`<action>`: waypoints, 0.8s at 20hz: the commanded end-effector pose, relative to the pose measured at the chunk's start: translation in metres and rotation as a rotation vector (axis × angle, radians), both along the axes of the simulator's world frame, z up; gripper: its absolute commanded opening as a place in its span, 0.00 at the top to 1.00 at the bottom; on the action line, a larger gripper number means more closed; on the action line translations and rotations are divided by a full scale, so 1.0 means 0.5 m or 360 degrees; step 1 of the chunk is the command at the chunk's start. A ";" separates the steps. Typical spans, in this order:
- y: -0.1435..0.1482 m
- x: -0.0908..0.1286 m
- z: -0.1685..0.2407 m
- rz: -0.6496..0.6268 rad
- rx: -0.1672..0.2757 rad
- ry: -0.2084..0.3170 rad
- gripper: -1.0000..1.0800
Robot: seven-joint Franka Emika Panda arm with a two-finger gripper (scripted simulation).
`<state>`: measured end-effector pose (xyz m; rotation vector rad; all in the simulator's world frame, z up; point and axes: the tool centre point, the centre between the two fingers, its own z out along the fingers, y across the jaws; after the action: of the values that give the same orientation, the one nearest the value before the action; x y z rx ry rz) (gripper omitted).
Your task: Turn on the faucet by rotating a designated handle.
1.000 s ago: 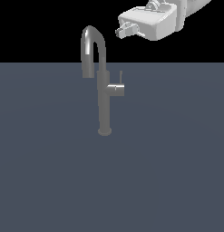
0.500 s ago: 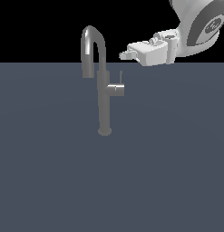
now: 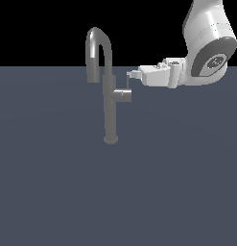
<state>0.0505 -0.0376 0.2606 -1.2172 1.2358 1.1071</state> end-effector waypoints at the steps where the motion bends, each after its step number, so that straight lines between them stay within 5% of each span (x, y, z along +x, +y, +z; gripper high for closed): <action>1: 0.001 0.005 -0.013 -0.0037 0.0038 0.0032 1.00; 16: 0.005 -0.013 -0.017 -0.0072 0.0073 0.0062 1.00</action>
<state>0.0475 -0.0353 0.2500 -1.1323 1.2550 1.1255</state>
